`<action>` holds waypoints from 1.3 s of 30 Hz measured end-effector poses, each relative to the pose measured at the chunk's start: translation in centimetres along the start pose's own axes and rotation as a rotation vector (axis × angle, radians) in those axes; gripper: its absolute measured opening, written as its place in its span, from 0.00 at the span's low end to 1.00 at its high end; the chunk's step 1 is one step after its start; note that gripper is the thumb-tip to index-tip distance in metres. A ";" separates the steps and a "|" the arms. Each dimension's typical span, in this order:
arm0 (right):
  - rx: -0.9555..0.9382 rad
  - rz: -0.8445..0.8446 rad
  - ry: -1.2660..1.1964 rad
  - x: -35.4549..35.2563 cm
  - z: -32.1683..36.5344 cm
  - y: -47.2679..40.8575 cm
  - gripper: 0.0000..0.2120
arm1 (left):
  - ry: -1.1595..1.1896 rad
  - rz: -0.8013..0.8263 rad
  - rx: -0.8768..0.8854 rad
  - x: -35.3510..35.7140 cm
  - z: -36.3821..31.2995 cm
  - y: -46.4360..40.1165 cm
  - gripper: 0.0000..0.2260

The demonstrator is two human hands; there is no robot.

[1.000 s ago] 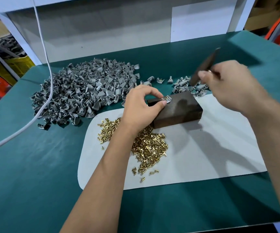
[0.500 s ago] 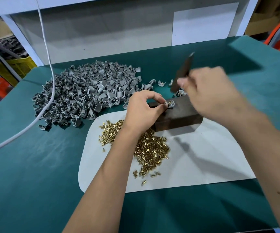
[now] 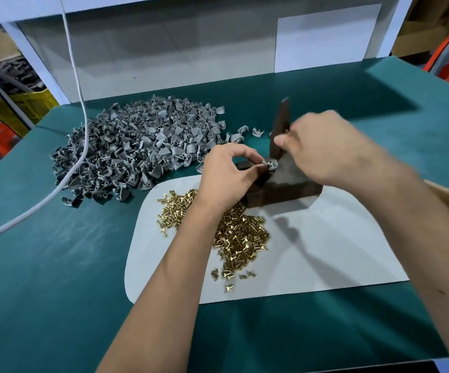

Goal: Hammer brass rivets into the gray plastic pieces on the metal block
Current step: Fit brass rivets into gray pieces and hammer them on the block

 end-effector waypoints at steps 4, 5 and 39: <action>-0.047 -0.229 -0.048 -0.6 0.4 0.4 0.17 | -0.001 -0.003 -0.015 -0.1 0.1 0.0 0.06; -0.029 -0.098 0.028 0.5 0.5 0.5 0.17 | 0.008 -0.004 -0.016 -0.1 0.1 -0.1 0.05; 0.055 -0.059 0.063 0.4 -0.1 -0.2 0.19 | 0.041 0.007 -0.086 -0.3 0.3 0.0 0.08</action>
Point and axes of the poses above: each hand's wrist, its own y-axis away from the middle knuckle, its own x-axis out of the palm, z = x × y, the point moved 5 cm from there along -y, towards the middle knuckle
